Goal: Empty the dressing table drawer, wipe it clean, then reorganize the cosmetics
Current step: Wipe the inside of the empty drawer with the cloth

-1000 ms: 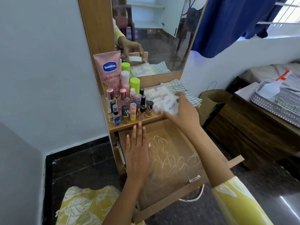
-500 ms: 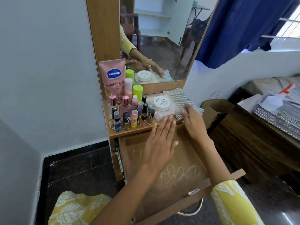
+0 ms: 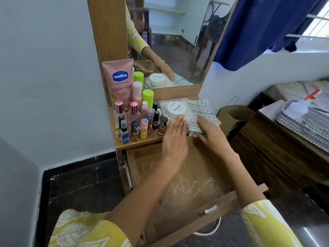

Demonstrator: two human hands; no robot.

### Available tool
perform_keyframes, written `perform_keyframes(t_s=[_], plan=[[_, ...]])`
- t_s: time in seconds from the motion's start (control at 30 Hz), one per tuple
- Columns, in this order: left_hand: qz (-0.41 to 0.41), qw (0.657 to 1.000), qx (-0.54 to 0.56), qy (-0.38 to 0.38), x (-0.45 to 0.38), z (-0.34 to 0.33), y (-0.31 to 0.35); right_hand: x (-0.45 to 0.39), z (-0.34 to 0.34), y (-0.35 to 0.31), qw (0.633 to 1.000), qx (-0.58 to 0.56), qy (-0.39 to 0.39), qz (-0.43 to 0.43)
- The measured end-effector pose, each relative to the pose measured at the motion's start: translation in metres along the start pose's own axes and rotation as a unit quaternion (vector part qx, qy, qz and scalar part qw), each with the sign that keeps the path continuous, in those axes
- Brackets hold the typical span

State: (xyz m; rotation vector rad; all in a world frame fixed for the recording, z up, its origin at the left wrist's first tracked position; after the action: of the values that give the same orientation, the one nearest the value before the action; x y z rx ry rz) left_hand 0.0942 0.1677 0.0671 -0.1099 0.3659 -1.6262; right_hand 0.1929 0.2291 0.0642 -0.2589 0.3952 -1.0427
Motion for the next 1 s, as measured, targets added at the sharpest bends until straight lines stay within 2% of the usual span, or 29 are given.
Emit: perform_keyframes(t_s=[0.07, 0.17, 0.43, 0.57, 0.8, 0.9, 1.0], plan=[[0.002, 1.0, -0.007, -0.003, -0.001, 0.001, 0.001, 0.001, 0.001, 0.001, 1.0, 0.022, 0.009, 0.011], [0.004, 1.0, -0.015, -0.003, -0.003, 0.002, 0.002, 0.005, 0.016, -0.002, 0.997, 0.028, 0.067, 0.031], [0.001, 0.999, -0.044, -0.018, -0.01, 0.0, 0.001, 0.037, 0.03, -0.023, 0.985, 0.012, 0.17, 0.014], [-0.008, 0.998, -0.052, -0.028, -0.012, -0.002, 0.002, 0.069, 0.033, -0.016, 0.973, -0.085, 0.212, -0.043], [-0.034, 0.998, -0.044, -0.024, -0.011, 0.002, 0.002, 0.109, 0.046, -0.016, 0.928, -0.232, 0.282, -0.077], [-0.066, 0.997, 0.022, 0.024, 0.016, 0.011, 0.006, 0.117, 0.051, -0.012, 0.909, -0.294, 0.279, -0.095], [-0.068, 0.989, 0.128, 0.005, 0.061, 0.003, -0.002, 0.122, 0.045, -0.004, 0.897, -0.347, 0.246, -0.118]])
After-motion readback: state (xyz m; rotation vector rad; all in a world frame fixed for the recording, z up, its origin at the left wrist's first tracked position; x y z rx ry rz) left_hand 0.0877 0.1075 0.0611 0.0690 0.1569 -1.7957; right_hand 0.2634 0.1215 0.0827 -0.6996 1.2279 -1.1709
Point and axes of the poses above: each hand's wrist, its own x-axis away from the middle knuckle, its own z-axis out of the back of the hand, y = z × x, the point moved 10 cm from there along -x, towards the middle knuckle, and after that the axes turned 7 degrees about -x, right-handed, at the moved point
